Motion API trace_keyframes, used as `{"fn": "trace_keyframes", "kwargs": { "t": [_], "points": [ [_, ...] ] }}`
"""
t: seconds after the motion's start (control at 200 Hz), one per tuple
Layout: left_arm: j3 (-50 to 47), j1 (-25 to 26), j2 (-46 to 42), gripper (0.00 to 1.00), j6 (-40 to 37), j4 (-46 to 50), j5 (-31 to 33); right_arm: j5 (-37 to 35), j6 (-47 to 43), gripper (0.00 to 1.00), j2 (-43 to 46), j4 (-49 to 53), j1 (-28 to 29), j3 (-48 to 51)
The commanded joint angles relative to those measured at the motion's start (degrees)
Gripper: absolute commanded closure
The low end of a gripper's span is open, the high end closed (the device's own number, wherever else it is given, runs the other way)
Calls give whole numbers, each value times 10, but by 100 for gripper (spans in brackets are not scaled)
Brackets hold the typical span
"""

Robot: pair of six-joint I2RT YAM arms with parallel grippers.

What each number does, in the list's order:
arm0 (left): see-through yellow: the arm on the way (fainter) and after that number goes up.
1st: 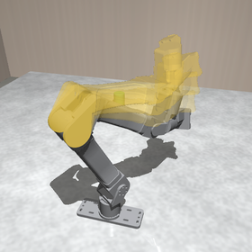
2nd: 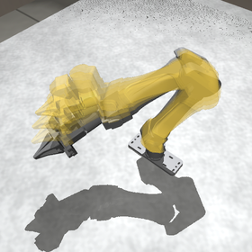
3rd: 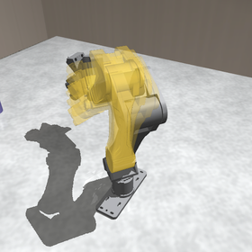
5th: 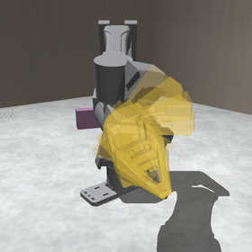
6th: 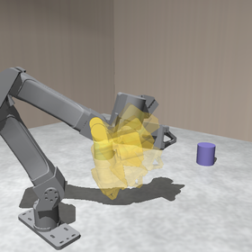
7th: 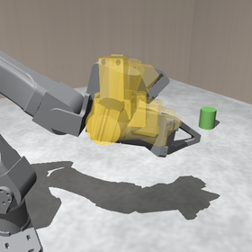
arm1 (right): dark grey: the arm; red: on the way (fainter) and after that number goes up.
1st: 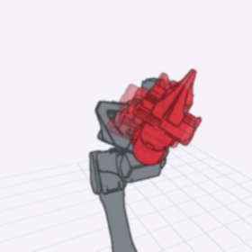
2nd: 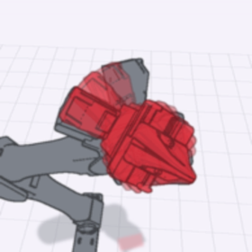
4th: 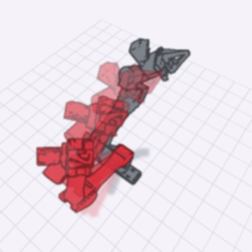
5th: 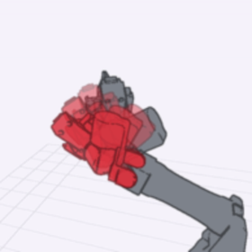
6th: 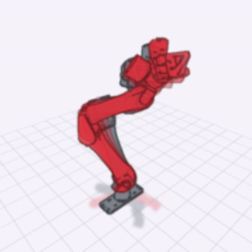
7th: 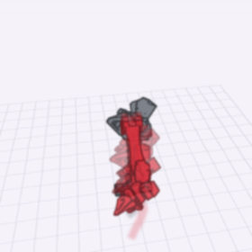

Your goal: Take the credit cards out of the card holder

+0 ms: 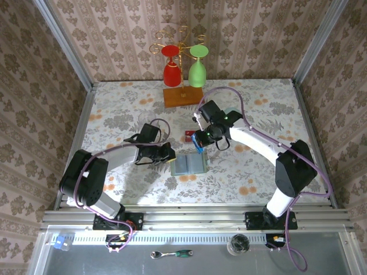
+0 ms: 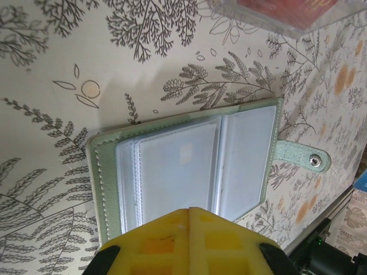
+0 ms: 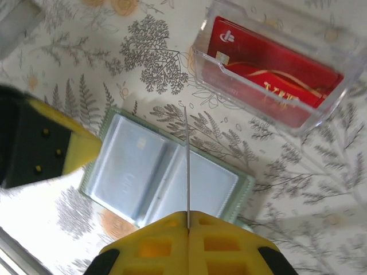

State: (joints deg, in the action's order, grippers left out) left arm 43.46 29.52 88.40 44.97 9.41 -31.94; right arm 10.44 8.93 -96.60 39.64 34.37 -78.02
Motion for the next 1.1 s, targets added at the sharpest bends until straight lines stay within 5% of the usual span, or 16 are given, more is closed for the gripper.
{"fn": "trace_keyframes", "kwargs": {
  "t": [0.0, 0.425, 1.095],
  "points": [
    [16, -5, -14, 98, -14, 20, 0, -27, -190, 100, -17, 54, -9, -38],
    [23, -12, -12, 97, -15, 23, 4, -37, -494, 100, -119, 137, -36, -198],
    [35, -27, -4, 97, -28, 39, -7, -14, -572, 100, -299, 243, -69, -439]
  ]
}}
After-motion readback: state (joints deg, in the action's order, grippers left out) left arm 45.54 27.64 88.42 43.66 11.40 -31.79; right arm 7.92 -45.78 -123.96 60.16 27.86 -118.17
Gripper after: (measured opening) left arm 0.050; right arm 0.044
